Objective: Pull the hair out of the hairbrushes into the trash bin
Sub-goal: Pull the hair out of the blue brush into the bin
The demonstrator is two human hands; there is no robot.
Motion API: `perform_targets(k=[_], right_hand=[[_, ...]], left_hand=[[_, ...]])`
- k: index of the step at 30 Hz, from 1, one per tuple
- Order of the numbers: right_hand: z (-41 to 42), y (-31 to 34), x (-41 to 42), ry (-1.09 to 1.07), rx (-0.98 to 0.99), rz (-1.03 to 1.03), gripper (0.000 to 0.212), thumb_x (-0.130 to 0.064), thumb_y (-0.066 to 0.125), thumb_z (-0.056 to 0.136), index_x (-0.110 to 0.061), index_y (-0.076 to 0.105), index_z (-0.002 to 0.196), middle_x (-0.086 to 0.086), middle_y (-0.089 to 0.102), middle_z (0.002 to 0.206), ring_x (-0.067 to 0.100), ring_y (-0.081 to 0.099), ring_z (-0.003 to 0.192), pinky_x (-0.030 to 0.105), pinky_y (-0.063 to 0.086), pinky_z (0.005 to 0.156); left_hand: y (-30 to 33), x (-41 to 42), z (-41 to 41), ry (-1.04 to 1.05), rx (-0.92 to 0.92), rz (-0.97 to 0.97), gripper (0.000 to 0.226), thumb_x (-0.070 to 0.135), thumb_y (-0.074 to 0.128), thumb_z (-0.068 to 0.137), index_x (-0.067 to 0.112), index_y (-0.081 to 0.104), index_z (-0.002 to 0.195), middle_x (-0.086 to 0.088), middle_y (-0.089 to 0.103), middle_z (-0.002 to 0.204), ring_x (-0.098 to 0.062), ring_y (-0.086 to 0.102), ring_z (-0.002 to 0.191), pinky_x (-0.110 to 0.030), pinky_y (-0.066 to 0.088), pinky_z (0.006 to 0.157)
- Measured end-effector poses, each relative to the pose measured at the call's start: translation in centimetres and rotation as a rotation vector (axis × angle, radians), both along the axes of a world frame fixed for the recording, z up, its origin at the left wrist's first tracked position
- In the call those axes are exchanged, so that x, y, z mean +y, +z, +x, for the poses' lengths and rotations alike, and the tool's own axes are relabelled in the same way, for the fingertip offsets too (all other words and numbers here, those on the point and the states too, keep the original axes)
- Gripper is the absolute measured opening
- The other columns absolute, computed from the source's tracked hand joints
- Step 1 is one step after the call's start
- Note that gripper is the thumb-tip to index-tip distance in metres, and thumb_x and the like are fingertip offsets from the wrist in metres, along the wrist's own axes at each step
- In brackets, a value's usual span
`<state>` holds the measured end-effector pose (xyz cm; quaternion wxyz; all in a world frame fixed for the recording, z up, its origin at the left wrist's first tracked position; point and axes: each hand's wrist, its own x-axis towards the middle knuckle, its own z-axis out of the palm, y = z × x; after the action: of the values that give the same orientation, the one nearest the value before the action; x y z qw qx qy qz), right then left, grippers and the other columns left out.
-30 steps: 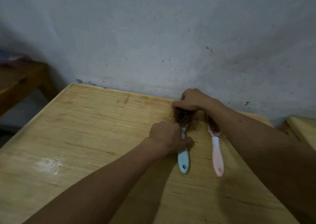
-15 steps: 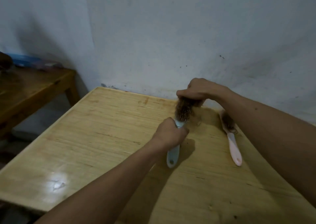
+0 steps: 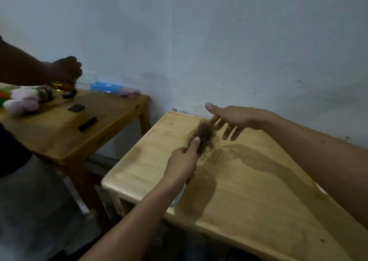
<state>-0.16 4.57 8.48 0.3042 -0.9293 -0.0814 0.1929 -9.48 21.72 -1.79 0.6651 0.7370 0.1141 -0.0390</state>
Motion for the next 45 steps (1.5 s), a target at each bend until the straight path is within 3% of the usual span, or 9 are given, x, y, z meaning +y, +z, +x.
perform_targets(k=[5, 11, 18, 24, 32, 34, 38, 42, 45], right_hand=[[-3.2, -1.0, 4.9, 0.171, 0.076, 0.033, 0.096, -0.082, 0.037, 0.089, -0.018, 0.035, 0.160, 0.014, 0.054, 0.146, 0.025, 0.078, 0.092, 0.038, 0.065, 0.074], [-5.2, -3.0, 9.4, 0.396, 0.035, 0.015, 0.064, -0.064, 0.071, 0.086, -0.011, 0.073, 0.122, 0.003, 0.074, 0.119, 0.015, 0.079, 0.084, 0.025, 0.059, 0.062], [-6.7, -4.7, 12.5, 0.404, -0.026, 0.110, 0.014, -0.016, 0.078, 0.092, -0.008, 0.081, 0.102, 0.007, 0.082, 0.089, 0.011, 0.071, 0.061, 0.019, 0.053, 0.054], [-8.1, -6.2, 14.6, 0.482, 0.037, 0.117, 0.013, -0.009, 0.078, 0.090, -0.005, 0.079, 0.103, 0.006, 0.080, 0.085, 0.012, 0.070, 0.062, 0.019, 0.055, 0.055], [-9.5, -7.1, 19.9, 0.666, 0.086, 0.088, 0.009, -0.012, 0.078, 0.091, -0.005, 0.082, 0.097, 0.011, 0.081, 0.085, 0.018, 0.076, 0.074, 0.026, 0.063, 0.071], [-10.4, -7.6, 21.8, 0.713, 0.080, 0.070, 0.010, -0.014, 0.078, 0.091, -0.007, 0.082, 0.098, 0.009, 0.081, 0.084, 0.018, 0.078, 0.077, 0.029, 0.065, 0.076], [-12.5, -8.7, 26.1, 0.811, 0.096, 0.067, 0.012, -0.016, 0.078, 0.091, -0.010, 0.081, 0.102, 0.007, 0.081, 0.085, 0.018, 0.080, 0.080, 0.030, 0.065, 0.077], [-14.9, -11.2, 30.0, 0.845, 0.128, 0.113, 0.012, -0.011, 0.079, 0.090, -0.005, 0.081, 0.100, 0.010, 0.080, 0.082, 0.016, 0.078, 0.074, 0.027, 0.064, 0.071], [-16.5, -14.1, 31.9, 0.851, 0.153, 0.120, 0.009, -0.009, 0.080, 0.089, -0.003, 0.081, 0.095, 0.012, 0.080, 0.079, 0.019, 0.079, 0.073, 0.023, 0.062, 0.065]], left_hand=[[-0.1, 4.3, -2.6, 0.108, -0.039, -0.046, 0.061, 0.067, 0.050, 0.089, 0.010, 0.069, 0.096, 0.000, 0.049, 0.054, -0.018, 0.045, 0.043, -0.028, 0.033, 0.044], [0.3, 7.7, -5.3, 0.217, -0.052, -0.040, 0.045, 0.067, 0.048, 0.090, 0.027, 0.068, 0.091, 0.000, 0.047, 0.057, -0.017, 0.044, 0.046, -0.030, 0.034, 0.046], [-0.6, 10.8, -8.7, 0.327, -0.035, -0.069, 0.040, 0.064, 0.050, 0.092, 0.027, 0.065, 0.092, -0.005, 0.050, 0.069, -0.016, 0.046, 0.052, -0.028, 0.035, 0.047], [-2.7, 13.6, -11.8, 0.426, -0.003, -0.103, 0.059, 0.067, 0.050, 0.090, 0.013, 0.069, 0.104, -0.007, 0.054, 0.062, -0.018, 0.048, 0.047, -0.030, 0.037, 0.045], [-4.5, 17.6, -17.6, 0.635, 0.006, -0.199, 0.057, 0.061, 0.051, 0.093, 0.006, 0.064, 0.098, -0.014, 0.054, 0.070, -0.019, 0.046, 0.046, -0.030, 0.034, 0.044], [-4.7, 18.7, -19.4, 0.730, 0.009, -0.197, 0.047, 0.059, 0.051, 0.095, 0.013, 0.063, 0.090, -0.011, 0.056, 0.065, -0.021, 0.050, 0.050, -0.032, 0.038, 0.048], [-6.0, 21.9, -23.5, 0.881, 0.021, -0.193, 0.059, 0.064, 0.053, 0.091, 0.006, 0.062, 0.083, -0.011, 0.057, 0.062, -0.020, 0.049, 0.043, -0.040, 0.052, 0.046], [-8.0, 24.6, -28.0, 1.051, 0.048, -0.195, 0.058, 0.066, 0.055, 0.088, 0.009, 0.048, 0.080, -0.006, 0.039, 0.051, -0.018, 0.034, 0.038, -0.028, 0.024, 0.045], [-9.0, 25.5, -31.2, 1.149, 0.050, -0.185, 0.054, 0.065, 0.055, 0.088, 0.014, 0.039, 0.081, -0.007, 0.028, 0.057, -0.017, 0.027, 0.042, -0.030, 0.020, 0.047]])
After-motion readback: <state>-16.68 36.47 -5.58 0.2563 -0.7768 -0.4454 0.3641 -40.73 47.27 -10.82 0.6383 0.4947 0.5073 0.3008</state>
